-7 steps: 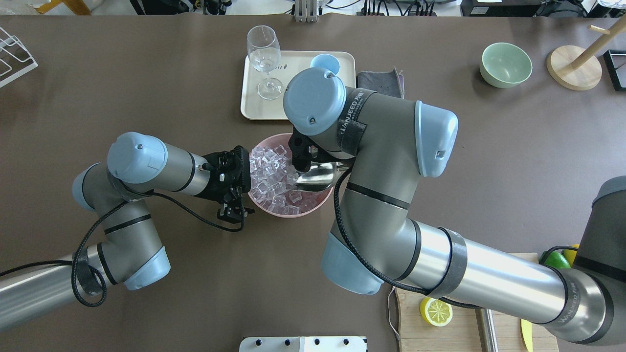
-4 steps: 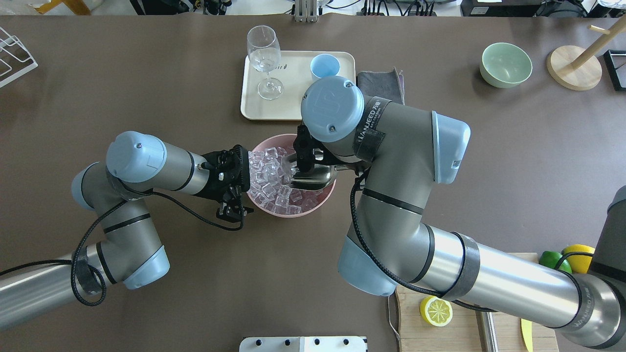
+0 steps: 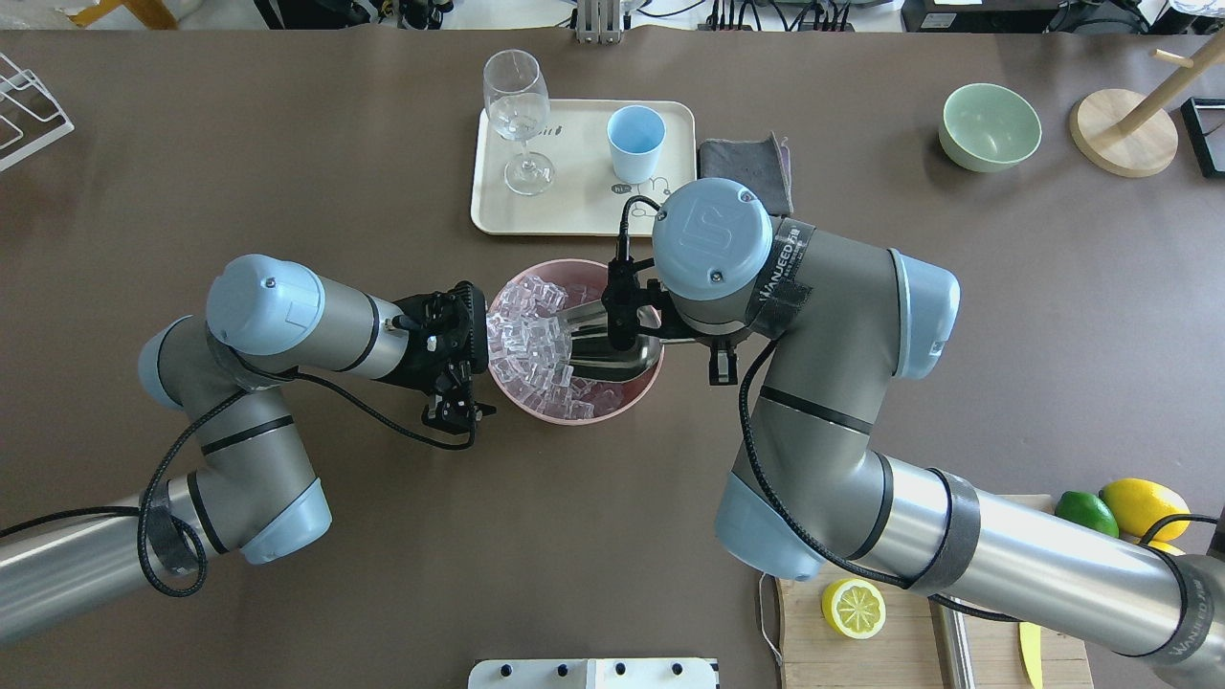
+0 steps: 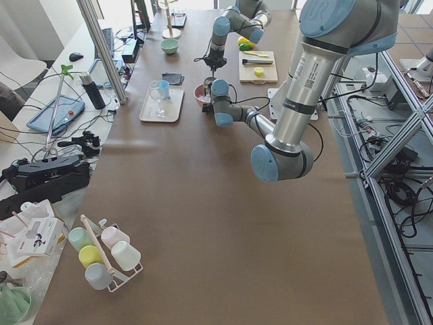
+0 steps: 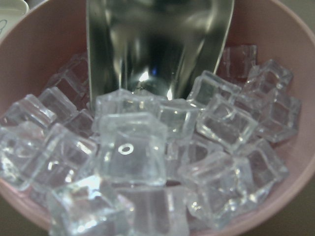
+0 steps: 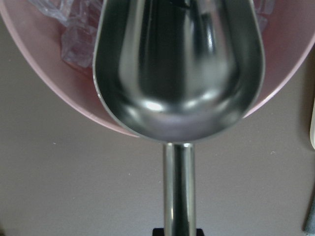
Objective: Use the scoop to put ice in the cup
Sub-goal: 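Drag the scoop through the ice and lift it full with the right gripper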
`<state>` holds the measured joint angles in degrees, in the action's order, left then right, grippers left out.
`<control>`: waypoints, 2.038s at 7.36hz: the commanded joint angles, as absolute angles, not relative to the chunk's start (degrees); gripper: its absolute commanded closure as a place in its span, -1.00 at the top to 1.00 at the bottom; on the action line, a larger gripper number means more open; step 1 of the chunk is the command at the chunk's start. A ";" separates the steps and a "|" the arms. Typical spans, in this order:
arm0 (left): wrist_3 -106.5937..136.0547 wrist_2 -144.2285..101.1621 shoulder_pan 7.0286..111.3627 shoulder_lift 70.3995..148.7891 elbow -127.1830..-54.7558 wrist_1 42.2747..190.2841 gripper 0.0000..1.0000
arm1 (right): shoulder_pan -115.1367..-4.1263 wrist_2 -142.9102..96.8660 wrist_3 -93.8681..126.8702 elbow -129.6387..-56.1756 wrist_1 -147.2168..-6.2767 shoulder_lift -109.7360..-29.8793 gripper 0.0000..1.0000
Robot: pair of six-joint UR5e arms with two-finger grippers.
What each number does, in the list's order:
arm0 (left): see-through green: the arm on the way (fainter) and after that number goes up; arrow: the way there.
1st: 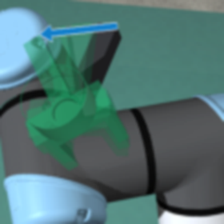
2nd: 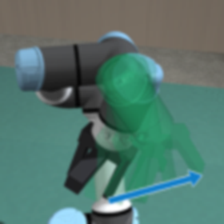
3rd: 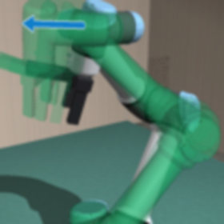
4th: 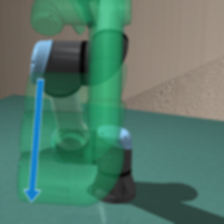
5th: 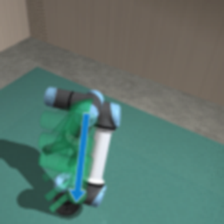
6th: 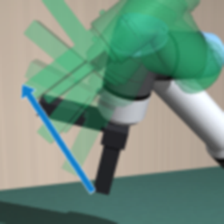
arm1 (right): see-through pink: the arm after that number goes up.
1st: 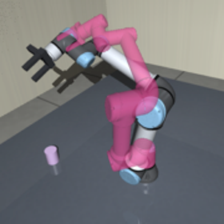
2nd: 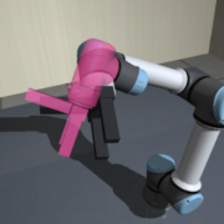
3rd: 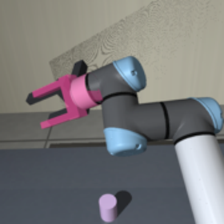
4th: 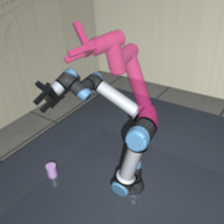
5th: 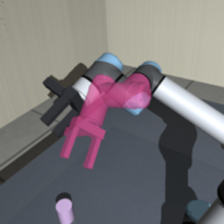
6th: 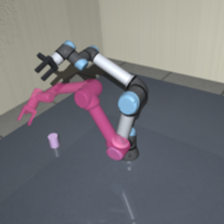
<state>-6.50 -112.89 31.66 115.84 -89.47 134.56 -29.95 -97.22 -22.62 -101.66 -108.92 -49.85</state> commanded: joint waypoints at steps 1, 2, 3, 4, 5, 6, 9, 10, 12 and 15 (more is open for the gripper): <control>-6.50 -113.64 32.08 115.75 -89.47 134.56 0.99 | -29.97 -99.22 -22.58 -102.04 -105.65 -51.15 -1.00; -6.50 -113.73 32.17 115.66 -89.47 134.56 0.99 | -30.14 -101.06 -22.76 -102.39 -104.17 -51.67 -1.00; -6.50 -113.73 32.17 115.75 -89.47 134.56 0.99 | -30.15 -101.68 -22.24 -102.39 -102.32 -52.20 -1.00; -6.50 -113.73 32.17 115.75 -89.47 134.47 0.99 | -30.15 -101.78 -22.24 -102.39 -100.74 -52.56 -1.00; -6.50 -113.73 32.17 115.84 -89.47 134.39 0.99 | -30.15 -101.78 -22.15 -101.70 -95.76 -54.65 -1.00; -6.50 -113.73 32.17 115.84 -89.47 134.38 0.99 | -30.15 -102.21 -22.24 -101.60 -93.89 -55.36 -1.00; -6.50 -113.73 32.17 115.93 -89.47 134.30 0.99 | -30.23 -105.02 -20.23 -100.46 -86.33 -58.09 -1.00; -6.50 -113.73 32.17 115.93 -89.47 134.30 0.99 | -32.06 -107.90 -20.39 -100.55 -86.31 -58.10 -1.00; -6.50 -113.73 32.17 115.93 -89.47 134.30 0.99 | -34.09 -112.58 -20.57 -100.72 -86.22 -58.10 -1.00; -6.50 -113.73 32.17 115.93 -89.47 134.30 0.99 | -36.12 -116.62 -20.30 -100.81 -85.52 -58.27 -1.00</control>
<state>-6.50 -113.73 32.17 115.93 -89.47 134.29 -35.03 -114.54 -20.41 -100.79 -86.08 -58.11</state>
